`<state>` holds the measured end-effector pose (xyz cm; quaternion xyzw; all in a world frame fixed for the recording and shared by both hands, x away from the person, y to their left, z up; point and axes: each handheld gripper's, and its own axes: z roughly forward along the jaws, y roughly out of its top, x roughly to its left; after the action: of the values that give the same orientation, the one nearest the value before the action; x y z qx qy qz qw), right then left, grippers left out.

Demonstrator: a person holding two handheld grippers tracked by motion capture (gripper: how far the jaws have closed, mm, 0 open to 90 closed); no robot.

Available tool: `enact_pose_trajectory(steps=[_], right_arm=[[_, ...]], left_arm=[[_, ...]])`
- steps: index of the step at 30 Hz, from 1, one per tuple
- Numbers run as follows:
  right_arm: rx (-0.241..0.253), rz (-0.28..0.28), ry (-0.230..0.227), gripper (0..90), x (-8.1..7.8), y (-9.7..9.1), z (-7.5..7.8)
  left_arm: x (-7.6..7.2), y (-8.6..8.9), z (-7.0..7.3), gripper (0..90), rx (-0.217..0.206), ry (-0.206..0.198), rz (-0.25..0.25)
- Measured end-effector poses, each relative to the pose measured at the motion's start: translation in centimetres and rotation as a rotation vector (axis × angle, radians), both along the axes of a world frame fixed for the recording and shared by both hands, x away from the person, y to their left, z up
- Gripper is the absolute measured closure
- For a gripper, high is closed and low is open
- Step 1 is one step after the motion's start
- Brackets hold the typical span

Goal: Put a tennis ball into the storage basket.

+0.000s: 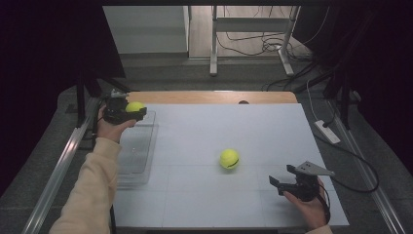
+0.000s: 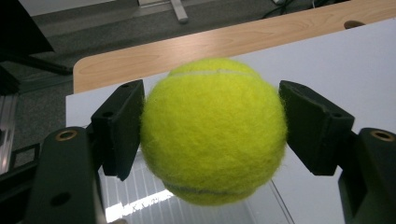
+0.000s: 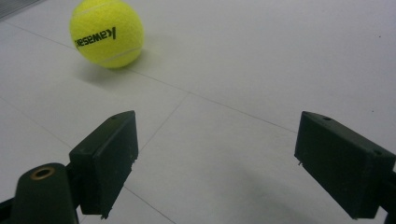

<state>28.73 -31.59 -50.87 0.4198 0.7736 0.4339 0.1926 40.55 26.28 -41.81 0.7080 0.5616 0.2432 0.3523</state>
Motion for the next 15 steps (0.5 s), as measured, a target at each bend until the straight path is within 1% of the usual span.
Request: enact_pose_trajectory(steps=[15], right_arm=[[-0.001, -0.001, 0.001, 13.4, 0.0, 0.0, 0.0]], left_arm=[[0.0, 1.7, -0.4, 27.4, -0.010, 0.001, 0.050]])
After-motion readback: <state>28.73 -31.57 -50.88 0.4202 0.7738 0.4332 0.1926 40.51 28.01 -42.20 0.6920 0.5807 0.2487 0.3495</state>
